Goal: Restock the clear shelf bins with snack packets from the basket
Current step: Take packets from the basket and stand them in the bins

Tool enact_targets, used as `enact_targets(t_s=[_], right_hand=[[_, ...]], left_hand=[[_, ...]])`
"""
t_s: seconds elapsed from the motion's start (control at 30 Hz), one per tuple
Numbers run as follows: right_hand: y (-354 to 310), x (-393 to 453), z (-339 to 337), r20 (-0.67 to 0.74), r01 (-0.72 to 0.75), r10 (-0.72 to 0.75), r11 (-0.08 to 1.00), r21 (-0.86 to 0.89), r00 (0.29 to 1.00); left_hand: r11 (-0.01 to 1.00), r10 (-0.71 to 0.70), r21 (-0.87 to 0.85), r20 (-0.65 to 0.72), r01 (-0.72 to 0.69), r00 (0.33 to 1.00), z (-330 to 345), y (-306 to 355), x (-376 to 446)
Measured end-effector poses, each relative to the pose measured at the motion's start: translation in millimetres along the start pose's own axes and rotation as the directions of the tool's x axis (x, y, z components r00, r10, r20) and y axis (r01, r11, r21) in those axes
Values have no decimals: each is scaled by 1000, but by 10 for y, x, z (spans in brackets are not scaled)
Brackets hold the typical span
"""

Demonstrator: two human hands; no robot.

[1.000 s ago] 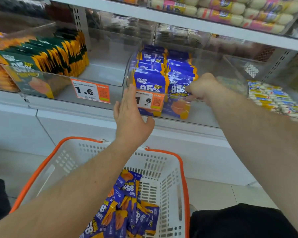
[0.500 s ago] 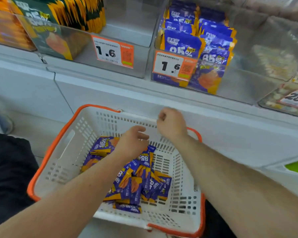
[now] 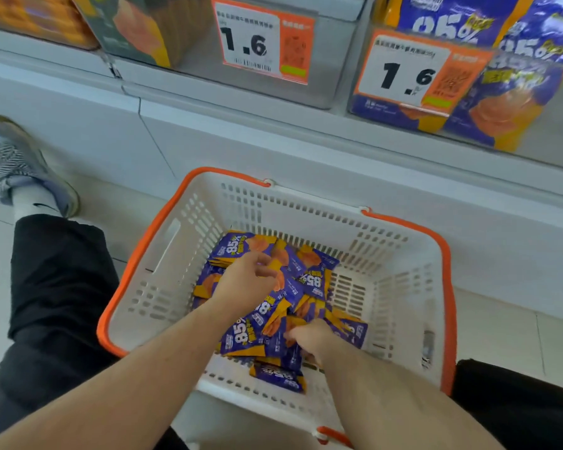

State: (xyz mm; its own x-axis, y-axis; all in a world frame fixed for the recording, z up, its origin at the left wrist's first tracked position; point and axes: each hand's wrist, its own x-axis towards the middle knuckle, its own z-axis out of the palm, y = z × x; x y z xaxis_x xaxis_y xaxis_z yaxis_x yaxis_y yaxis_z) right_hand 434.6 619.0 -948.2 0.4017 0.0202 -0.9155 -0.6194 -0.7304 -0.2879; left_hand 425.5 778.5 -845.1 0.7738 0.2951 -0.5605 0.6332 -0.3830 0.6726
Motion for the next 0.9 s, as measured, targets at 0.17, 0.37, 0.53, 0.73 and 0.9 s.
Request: enact_targets(t_s=[0.17,0.37,0.53,0.73,0.9], right_hand=[[10,87,12,4,-42,42,985,168,999],[-242,-80,-356,-114,118,-185,890,-441,976],[-534,-470,-1107,-119,198,-302,829,-522,946],[-853,-1218,-1815,-95,417,-415,909,-8,905],[-895,-1734,-2004,-35,495,-501,838,229,865]], left_hand=[[1000,-7,-30,9,7,1000,37,49,-44],[996,34,-87,19,-32,999,60,101,-96],[992,41,-118,50,-35,998,224,233,-180],[981,-185,-85,-113,176,976,457,612,-262],[592,-199,-735,265,331,943,330,995,-446]])
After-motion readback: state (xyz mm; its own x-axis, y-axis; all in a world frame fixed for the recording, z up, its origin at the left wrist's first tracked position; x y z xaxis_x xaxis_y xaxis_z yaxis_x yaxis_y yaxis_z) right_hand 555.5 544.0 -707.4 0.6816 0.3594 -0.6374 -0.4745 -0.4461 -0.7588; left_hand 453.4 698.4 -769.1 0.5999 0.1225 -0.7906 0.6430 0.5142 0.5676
